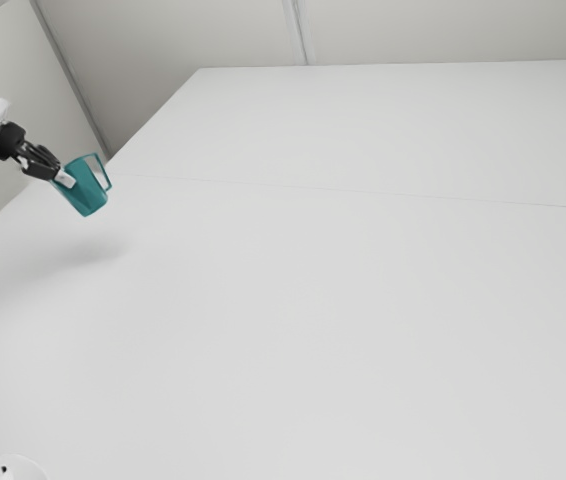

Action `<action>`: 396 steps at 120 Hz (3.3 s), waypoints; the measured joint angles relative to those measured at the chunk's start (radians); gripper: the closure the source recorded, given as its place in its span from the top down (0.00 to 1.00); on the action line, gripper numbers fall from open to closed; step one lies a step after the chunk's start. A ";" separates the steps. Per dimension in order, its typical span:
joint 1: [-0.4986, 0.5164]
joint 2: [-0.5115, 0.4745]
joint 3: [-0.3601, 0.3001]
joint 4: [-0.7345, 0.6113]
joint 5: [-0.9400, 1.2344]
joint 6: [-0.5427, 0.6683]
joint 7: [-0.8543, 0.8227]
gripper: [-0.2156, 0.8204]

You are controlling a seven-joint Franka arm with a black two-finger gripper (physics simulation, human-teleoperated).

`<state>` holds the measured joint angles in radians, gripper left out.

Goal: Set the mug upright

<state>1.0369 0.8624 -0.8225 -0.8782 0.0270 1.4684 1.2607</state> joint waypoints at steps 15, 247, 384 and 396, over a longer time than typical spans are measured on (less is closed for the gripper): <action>-0.037 -0.227 0.006 -0.263 0.127 0.068 -0.091 0.03; -0.343 -1.174 0.099 -1.648 -0.348 1.097 -0.448 0.03; -0.339 -1.092 0.074 -1.700 -0.403 1.255 -0.389 0.03; -0.340 -1.091 0.074 -1.706 -0.403 1.271 -0.384 0.03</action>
<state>0.6966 -0.2283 -0.7486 -2.5841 -0.3756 2.7395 0.8762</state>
